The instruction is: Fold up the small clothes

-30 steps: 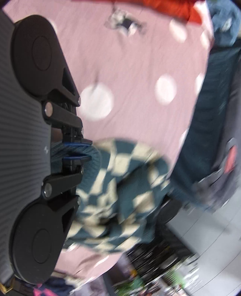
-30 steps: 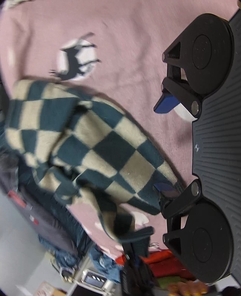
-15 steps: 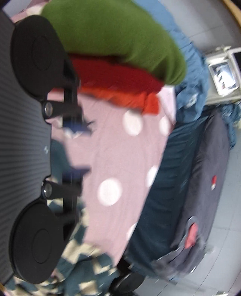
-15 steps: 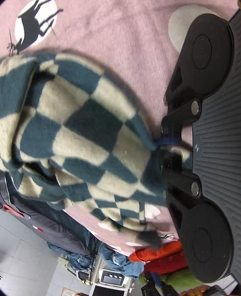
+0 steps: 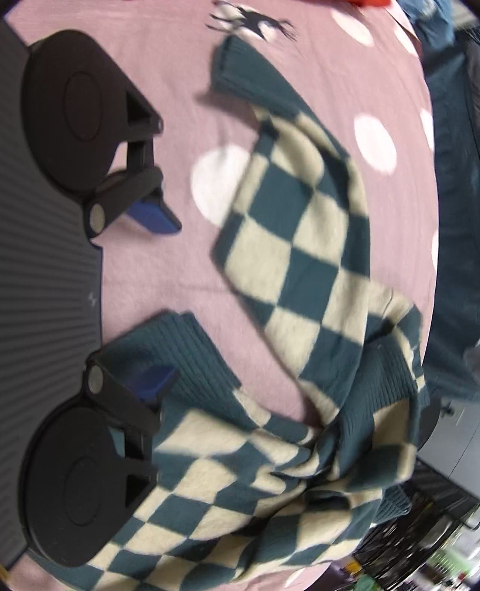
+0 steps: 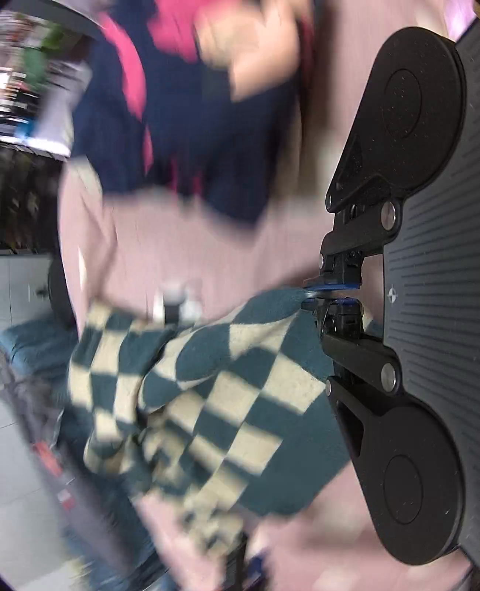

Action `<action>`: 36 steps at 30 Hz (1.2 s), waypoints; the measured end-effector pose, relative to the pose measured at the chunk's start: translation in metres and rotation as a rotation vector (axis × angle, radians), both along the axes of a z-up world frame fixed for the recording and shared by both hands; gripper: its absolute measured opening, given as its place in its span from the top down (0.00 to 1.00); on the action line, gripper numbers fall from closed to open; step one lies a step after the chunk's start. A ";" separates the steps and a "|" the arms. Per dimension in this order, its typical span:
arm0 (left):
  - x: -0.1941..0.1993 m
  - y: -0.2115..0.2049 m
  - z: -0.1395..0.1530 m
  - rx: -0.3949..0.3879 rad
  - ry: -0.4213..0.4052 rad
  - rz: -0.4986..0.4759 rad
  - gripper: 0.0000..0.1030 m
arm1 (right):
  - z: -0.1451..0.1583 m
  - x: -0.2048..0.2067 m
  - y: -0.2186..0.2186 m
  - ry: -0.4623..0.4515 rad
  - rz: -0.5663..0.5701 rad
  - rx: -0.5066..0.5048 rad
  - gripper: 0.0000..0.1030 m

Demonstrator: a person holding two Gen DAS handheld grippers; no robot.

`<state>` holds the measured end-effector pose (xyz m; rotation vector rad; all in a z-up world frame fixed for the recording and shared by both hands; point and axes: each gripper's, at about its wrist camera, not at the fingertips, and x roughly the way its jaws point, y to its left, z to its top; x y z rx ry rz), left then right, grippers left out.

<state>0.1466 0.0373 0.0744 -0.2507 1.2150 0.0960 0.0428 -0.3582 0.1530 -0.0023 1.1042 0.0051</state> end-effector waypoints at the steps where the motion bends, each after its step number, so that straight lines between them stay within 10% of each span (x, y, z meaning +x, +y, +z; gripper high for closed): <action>1: 0.003 -0.004 -0.003 -0.003 -0.013 -0.005 0.13 | 0.001 -0.004 -0.008 0.011 -0.027 -0.028 1.00; 6: 0.024 -0.024 -0.022 0.054 -0.007 -0.085 0.08 | 0.001 -0.014 -0.019 0.015 -0.078 0.049 0.93; 10: 0.023 -0.040 -0.038 0.056 0.000 -0.186 0.13 | -0.001 -0.010 -0.007 0.015 -0.107 0.133 0.41; 12: 0.019 -0.048 -0.039 0.083 -0.028 -0.231 0.16 | -0.004 -0.008 -0.001 0.027 -0.123 0.158 0.32; 14: 0.016 -0.051 -0.038 0.080 -0.058 -0.249 0.25 | -0.008 -0.004 0.009 0.045 -0.120 0.177 0.31; 19: 0.015 -0.054 -0.029 -0.020 -0.083 -0.300 0.84 | -0.016 0.001 0.023 0.092 -0.101 0.202 0.19; 25: 0.000 -0.049 -0.005 -0.097 -0.142 -0.245 0.86 | -0.030 0.006 0.035 0.157 -0.098 0.250 0.01; 30: -0.024 -0.013 0.024 -0.103 -0.186 -0.173 0.86 | -0.050 0.008 0.047 0.210 -0.088 0.254 0.16; 31: -0.028 -0.004 0.029 -0.112 -0.188 -0.154 0.86 | -0.052 0.009 0.050 0.208 -0.081 0.252 0.71; 32: -0.029 0.005 0.034 -0.118 -0.191 -0.132 0.86 | -0.053 0.011 0.052 0.212 -0.064 0.258 0.86; 36: -0.056 0.038 0.062 -0.126 -0.227 -0.075 0.86 | -0.027 0.010 0.064 0.142 0.049 0.291 0.88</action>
